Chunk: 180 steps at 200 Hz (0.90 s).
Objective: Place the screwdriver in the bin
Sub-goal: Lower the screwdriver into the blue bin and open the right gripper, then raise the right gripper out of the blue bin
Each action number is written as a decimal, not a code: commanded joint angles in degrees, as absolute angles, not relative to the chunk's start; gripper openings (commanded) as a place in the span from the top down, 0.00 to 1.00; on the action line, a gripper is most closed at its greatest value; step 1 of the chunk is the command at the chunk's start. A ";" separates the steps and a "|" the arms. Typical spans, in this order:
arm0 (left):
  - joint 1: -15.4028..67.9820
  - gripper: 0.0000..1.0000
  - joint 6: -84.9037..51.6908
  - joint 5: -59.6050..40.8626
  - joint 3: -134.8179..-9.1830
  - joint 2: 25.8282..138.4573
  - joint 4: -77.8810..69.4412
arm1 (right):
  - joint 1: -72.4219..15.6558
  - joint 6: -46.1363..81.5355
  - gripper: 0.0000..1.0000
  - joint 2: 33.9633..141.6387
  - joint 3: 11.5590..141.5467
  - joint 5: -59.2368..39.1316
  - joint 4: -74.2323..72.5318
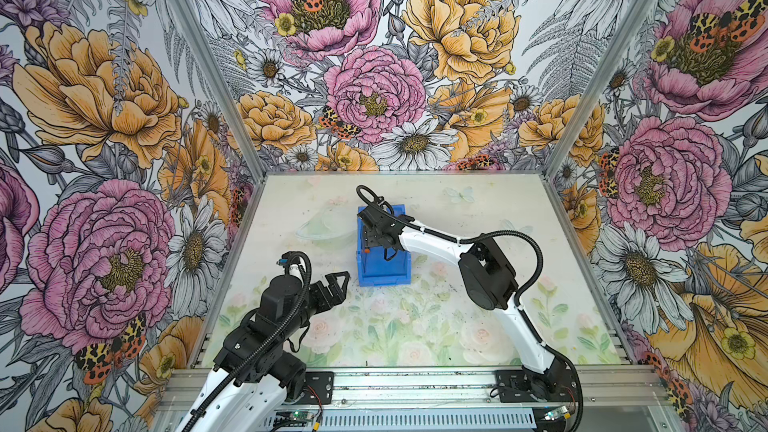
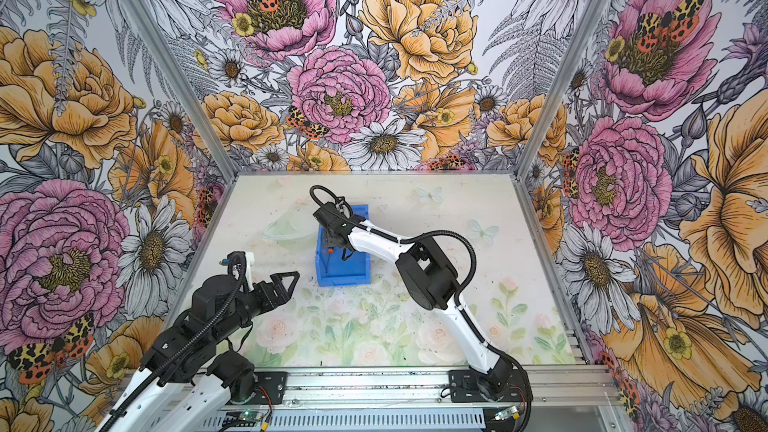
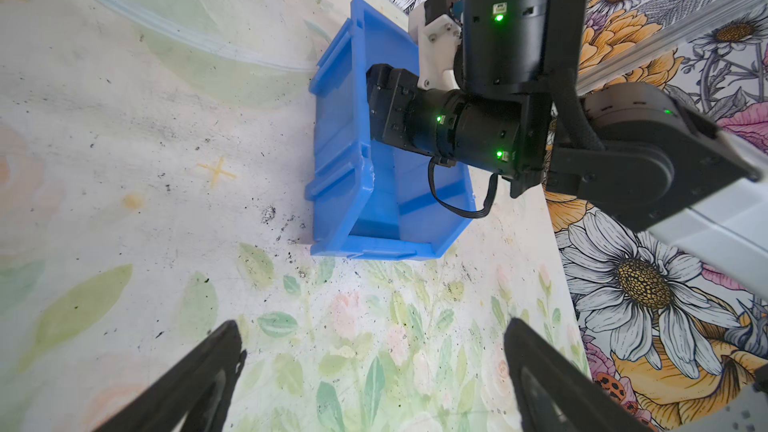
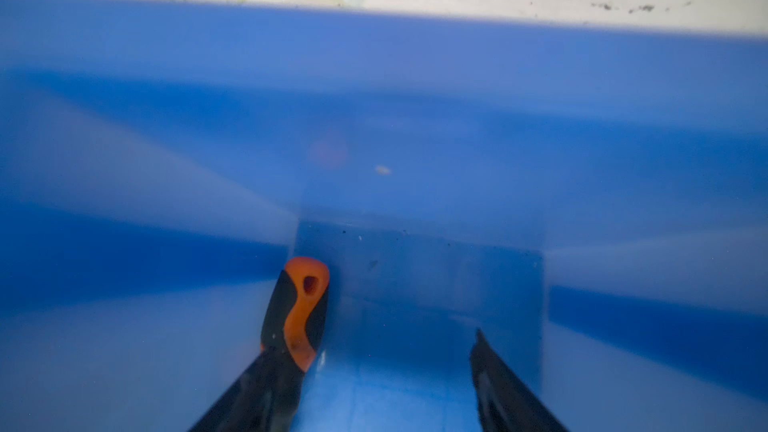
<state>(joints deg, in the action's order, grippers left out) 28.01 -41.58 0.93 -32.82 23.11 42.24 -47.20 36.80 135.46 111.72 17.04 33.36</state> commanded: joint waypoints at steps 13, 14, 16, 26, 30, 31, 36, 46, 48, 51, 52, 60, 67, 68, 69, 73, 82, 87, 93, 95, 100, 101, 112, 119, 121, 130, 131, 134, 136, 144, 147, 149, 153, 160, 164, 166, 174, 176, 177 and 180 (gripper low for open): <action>28.65 0.01 -41.56 2.72 -33.22 23.47 42.56 | -46.70 35.87 0.45 136.68 113.58 16.78 32.17; 28.65 0.01 -41.52 2.72 -33.22 23.47 42.60 | -46.73 35.82 0.45 136.68 113.61 16.79 32.17; 28.65 0.01 -41.52 2.72 -33.22 23.47 42.62 | -46.71 35.85 0.46 136.56 113.57 16.79 32.12; 28.65 0.01 -41.57 2.81 -33.18 23.47 42.62 | -46.62 35.78 0.50 136.34 113.63 16.79 32.17; 28.63 0.01 -41.57 2.82 -33.20 23.47 42.60 | -46.63 35.73 0.51 136.16 113.59 16.79 32.17; 28.64 0.01 -41.53 2.82 -33.17 23.47 42.57 | -46.65 35.71 0.52 136.10 113.57 16.79 32.17; 28.65 0.01 -41.57 2.82 -33.15 23.47 42.57 | -46.67 35.68 0.53 135.94 113.56 16.87 32.17; 28.63 0.01 -41.49 2.90 -33.11 23.60 42.54 | -46.67 35.69 0.57 135.49 113.45 16.86 32.17; 28.65 0.01 -41.48 2.90 -33.06 23.56 42.54 | -46.67 35.69 0.59 135.41 113.51 16.89 32.17; 28.60 0.01 -41.55 2.90 -33.05 23.56 42.54 | -46.66 35.68 0.60 135.24 113.47 16.88 32.17; 28.62 0.01 -41.52 2.90 -33.05 23.56 42.50 | -46.66 35.73 0.61 135.21 113.47 16.88 32.17; 28.58 0.01 -41.49 2.94 -33.05 23.55 42.54 | -46.68 35.82 0.64 134.77 113.49 16.84 32.23; 28.63 0.01 -41.53 2.92 -33.09 23.55 42.49 | -46.75 35.88 0.65 134.47 113.42 16.87 32.23; 28.60 0.01 -41.51 2.91 -33.11 23.55 42.47 | -46.75 35.91 0.65 134.38 113.40 16.87 32.24; 28.63 0.01 -41.54 2.91 -33.03 23.55 42.51 | -46.71 36.02 0.65 134.25 113.39 16.87 32.25; 28.63 0.01 -41.55 2.96 -33.07 23.48 42.54 | -46.67 36.04 0.65 134.02 113.34 16.87 32.26; 28.65 0.02 -41.57 2.90 -33.02 23.39 42.54 | -46.68 36.37 0.65 133.43 113.18 17.01 32.25; 28.60 0.01 -41.56 2.96 -33.09 23.38 42.50 | -46.71 36.47 0.65 133.11 113.06 17.12 32.26; 28.64 0.01 -41.53 2.95 -33.13 23.30 42.49 | -46.84 36.70 0.64 132.53 113.02 17.29 32.25; 28.65 0.01 -41.56 2.89 -33.13 23.29 42.53 | -46.84 36.73 0.64 132.40 112.96 17.31 32.25; 28.62 0.01 -41.55 2.88 -33.13 23.21 42.49 | -46.85 36.82 0.63 132.05 112.94 17.36 32.26; 28.64 0.01 -41.56 2.89 -33.13 23.21 42.43 | -46.89 36.87 0.63 131.99 112.94 17.43 32.26; 28.60 0.01 -41.56 2.82 -33.09 23.05 42.41 | -46.98 36.83 0.61 131.33 113.06 17.56 32.26; 28.65 0.01 -41.57 2.81 -33.05 22.95 42.39 | -47.03 36.83 0.60 130.77 113.03 17.70 32.23; 28.63 0.01 -41.57 2.77 -33.05 22.87 42.43 | -47.09 36.83 0.60 130.65 113.03 17.79 32.25; 28.64 0.01 -41.59 2.81 -33.02 22.72 42.36 | -47.26 36.67 0.60 130.06 113.03 17.92 32.26; 28.65 0.01 -41.54 2.81 -33.03 22.70 42.32 | -47.27 36.62 0.60 130.02 113.03 17.97 32.26; 28.65 0.01 -41.47 2.79 -32.98 22.68 42.27 | -47.35 36.64 0.60 129.74 112.98 18.10 32.26; 28.65 0.01 -41.41 2.74 -32.96 22.61 42.23 | -47.37 36.60 0.60 129.55 112.95 18.19 32.23; 28.65 0.01 -41.43 2.55 -32.87 22.50 42.07 | -47.57 36.56 0.59 129.05 112.92 18.28 32.34; 28.61 0.01 -41.41 2.55 -32.87 22.46 42.00 | -47.62 36.53 0.59 128.77 112.79 18.36 32.34; 28.64 0.01 -41.36 2.48 -32.87 22.42 41.96 | -47.63 36.51 0.59 128.59 112.84 18.39 32.30; 28.61 0.01 -41.39 2.40 -32.87 22.41 41.85 | -47.70 36.54 0.59 128.27 112.65 18.51 32.34; 28.63 0.01 -41.32 2.24 -32.87 22.41 41.81 | -47.81 36.55 0.59 127.67 112.48 18.75 32.34; 28.65 0.01 -41.22 2.13 -32.87 22.41 41.86 | -47.97 36.65 0.59 127.22 112.22 18.94 32.34; 28.59 0.01 -41.13 2.03 -32.87 22.41 41.71 | -48.03 36.63 0.59 127.03 112.12 19.02 32.34; 28.60 0.01 -41.06 1.94 -32.87 22.41 41.66 | -48.23 36.72 0.59 126.22 111.78 19.35 32.34; 28.60 0.01 -41.05 1.93 -32.87 22.41 41.57 | -48.31 36.69 0.58 125.97 111.70 19.45 32.34; 28.62 0.01 -41.05 1.89 -32.87 22.41 41.62 | -48.37 36.71 0.58 125.92 111.62 19.48 32.34; 28.59 0.01 -41.03 1.93 -32.87 22.41 41.57 | -48.49 36.74 0.58 125.58 111.50 19.71 32.32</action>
<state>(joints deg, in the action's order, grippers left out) 28.01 -41.56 1.76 -32.82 23.11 42.22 -47.37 36.40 130.58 111.72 17.52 33.39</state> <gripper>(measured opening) 0.986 0.414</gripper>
